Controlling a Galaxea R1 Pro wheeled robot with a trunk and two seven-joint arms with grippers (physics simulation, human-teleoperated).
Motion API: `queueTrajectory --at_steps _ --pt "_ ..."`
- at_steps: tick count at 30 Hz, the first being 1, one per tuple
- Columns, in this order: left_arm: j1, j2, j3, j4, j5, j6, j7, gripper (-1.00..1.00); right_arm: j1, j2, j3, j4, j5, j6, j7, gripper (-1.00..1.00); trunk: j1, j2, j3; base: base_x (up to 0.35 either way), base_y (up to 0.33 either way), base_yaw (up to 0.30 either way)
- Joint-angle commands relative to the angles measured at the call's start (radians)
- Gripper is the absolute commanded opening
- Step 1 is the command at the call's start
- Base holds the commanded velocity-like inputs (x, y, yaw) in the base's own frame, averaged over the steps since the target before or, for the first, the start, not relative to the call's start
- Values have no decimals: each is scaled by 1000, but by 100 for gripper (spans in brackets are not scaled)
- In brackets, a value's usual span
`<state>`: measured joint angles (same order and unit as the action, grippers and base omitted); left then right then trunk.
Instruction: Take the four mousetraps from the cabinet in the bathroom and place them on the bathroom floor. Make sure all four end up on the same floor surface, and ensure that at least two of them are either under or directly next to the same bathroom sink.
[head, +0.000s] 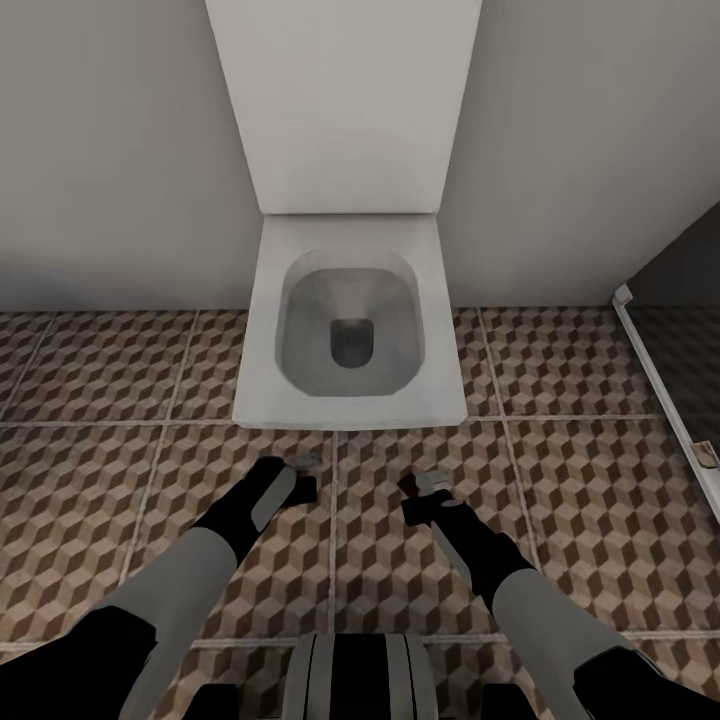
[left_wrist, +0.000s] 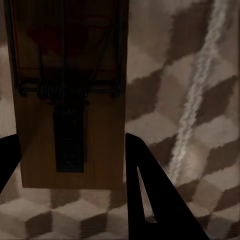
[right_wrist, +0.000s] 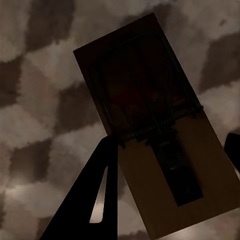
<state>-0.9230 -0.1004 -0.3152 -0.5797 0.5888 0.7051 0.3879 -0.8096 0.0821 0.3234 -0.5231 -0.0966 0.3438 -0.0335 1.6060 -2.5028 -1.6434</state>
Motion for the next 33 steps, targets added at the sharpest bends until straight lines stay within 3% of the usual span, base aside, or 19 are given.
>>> queueTrajectory --at_steps 1,4,8,11,24,29,33 --pt "0 1 -5 3 8 -6 8 -100 0 -1 5 -1 -11 4 -4 -100 0 0 -1 0 0 0" --pt "0 1 -11 24 8 -18 8 -100 0 -1 5 -1 -11 4 -4 -100 0 0 -1 0 0 0" --pt "0 1 -78 48 8 -51 8 -100 0 -1 5 -1 -11 4 -4 -100 0 0 -1 0 0 0" --pt "0 0 -94 85 8 -96 7 -100 0 -1 5 -1 -11 4 -4 -100 0 0 -1 0 0 0" --pt "0 1 -100 109 8 -113 6 -100 0 -1 6 -1 -11 4 -3 -100 0 0 -1 0 0 0" --pt "0 1 -100 122 7 -151 4 -100 0 -1 6 -1 -11 4 -3 -100 0 0 -1 0 0 0" --pt "0 1 -101 150 6 -167 -26 -100 0 -1 6 -1 -11 4 -3 -100 0 0 -1 0 0 0"
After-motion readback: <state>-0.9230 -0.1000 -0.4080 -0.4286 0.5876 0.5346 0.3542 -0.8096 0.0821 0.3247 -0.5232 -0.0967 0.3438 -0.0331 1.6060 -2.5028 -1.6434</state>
